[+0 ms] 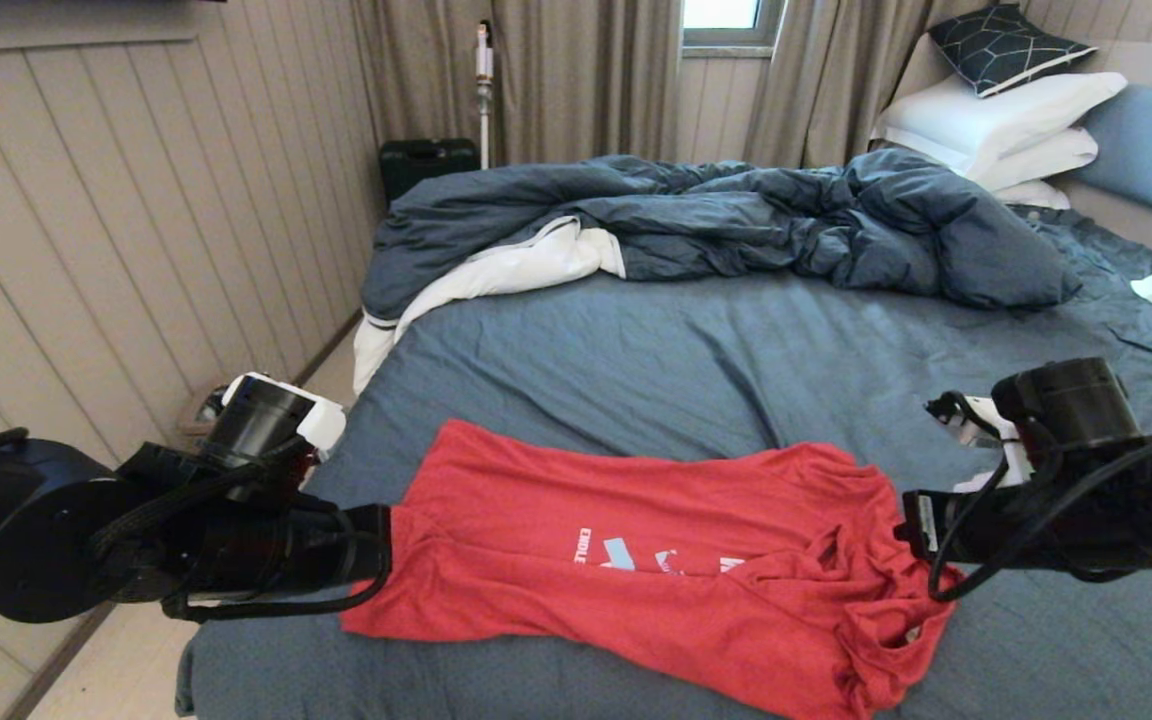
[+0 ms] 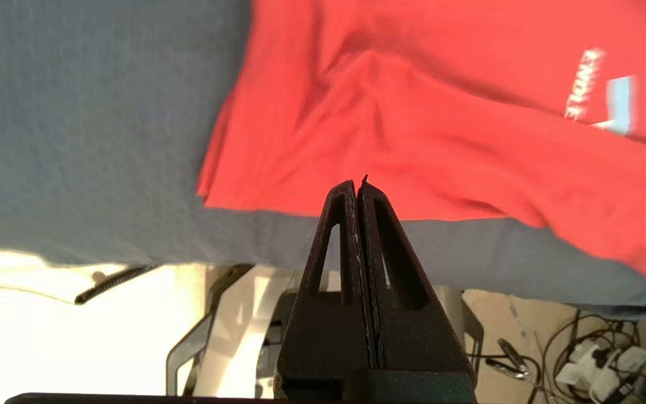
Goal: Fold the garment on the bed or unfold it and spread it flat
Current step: Unford the red T-shirt
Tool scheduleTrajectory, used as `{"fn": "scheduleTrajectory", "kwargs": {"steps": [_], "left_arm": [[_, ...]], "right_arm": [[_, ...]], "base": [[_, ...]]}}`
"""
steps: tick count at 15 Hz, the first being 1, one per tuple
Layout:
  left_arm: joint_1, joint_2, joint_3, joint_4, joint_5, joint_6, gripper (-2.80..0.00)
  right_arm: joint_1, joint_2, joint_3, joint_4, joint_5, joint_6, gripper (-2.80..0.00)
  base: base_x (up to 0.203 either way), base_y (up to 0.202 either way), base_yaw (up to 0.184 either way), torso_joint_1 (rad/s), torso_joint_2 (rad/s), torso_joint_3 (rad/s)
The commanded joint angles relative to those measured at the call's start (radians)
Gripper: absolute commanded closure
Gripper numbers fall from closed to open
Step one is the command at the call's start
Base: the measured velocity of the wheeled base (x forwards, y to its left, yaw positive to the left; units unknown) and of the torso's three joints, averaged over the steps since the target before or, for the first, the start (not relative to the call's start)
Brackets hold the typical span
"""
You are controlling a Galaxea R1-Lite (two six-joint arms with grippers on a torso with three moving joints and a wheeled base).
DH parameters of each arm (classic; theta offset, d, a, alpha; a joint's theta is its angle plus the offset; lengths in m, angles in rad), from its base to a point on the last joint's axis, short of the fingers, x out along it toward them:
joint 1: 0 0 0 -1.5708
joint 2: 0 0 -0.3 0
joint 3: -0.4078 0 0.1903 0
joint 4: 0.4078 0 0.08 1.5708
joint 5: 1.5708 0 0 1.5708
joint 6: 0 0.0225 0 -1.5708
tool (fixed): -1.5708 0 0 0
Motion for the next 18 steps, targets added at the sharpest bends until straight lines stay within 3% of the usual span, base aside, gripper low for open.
{"fn": "scheduleTrajectory", "kwargs": {"steps": [1, 4, 7, 11, 15, 16, 18], "left_arm": [[-0.003, -0.003, 0.044, -0.008, 0.010, -0.008, 0.00], [-0.003, 0.007, 0.105, -0.108, 0.040, 0.001, 0.00], [-0.003, 0.011, 0.100, -0.114, 0.039, -0.004, 0.00], [-0.003, 0.024, 0.095, -0.115, 0.039, -0.009, 0.00], [-0.003, 0.033, 0.095, -0.115, 0.039, -0.012, 0.00], [-0.003, 0.033, 0.094, -0.115, 0.039, -0.012, 0.00], [-0.003, 0.033, 0.094, -0.115, 0.039, -0.012, 0.00]], "right_arm": [[-0.004, -0.008, 0.026, -0.014, 0.009, -0.009, 0.00], [-0.004, -0.003, 0.067, -0.020, 0.011, -0.023, 0.00], [-0.001, 0.037, 0.061, -0.022, 0.008, -0.023, 0.00], [-0.002, 0.068, 0.106, -0.179, 0.007, -0.022, 0.00], [0.001, 0.096, 0.105, -0.179, 0.009, -0.013, 0.00], [0.000, 0.096, 0.107, -0.182, 0.005, -0.009, -2.80], [-0.001, 0.089, 0.114, -0.181, 0.007, -0.017, -2.80]], "base": [[0.000, 0.000, 0.000, 0.000, 0.00, 0.000], [0.000, 0.000, 0.000, 0.000, 0.00, 0.000], [0.000, 0.000, 0.000, 0.000, 0.00, 0.000], [0.000, 0.000, 0.000, 0.000, 0.00, 0.000], [0.000, 0.000, 0.000, 0.000, 0.00, 0.000], [0.000, 0.000, 0.000, 0.000, 0.00, 0.000], [0.000, 0.000, 0.000, 0.000, 0.00, 0.000]]}}
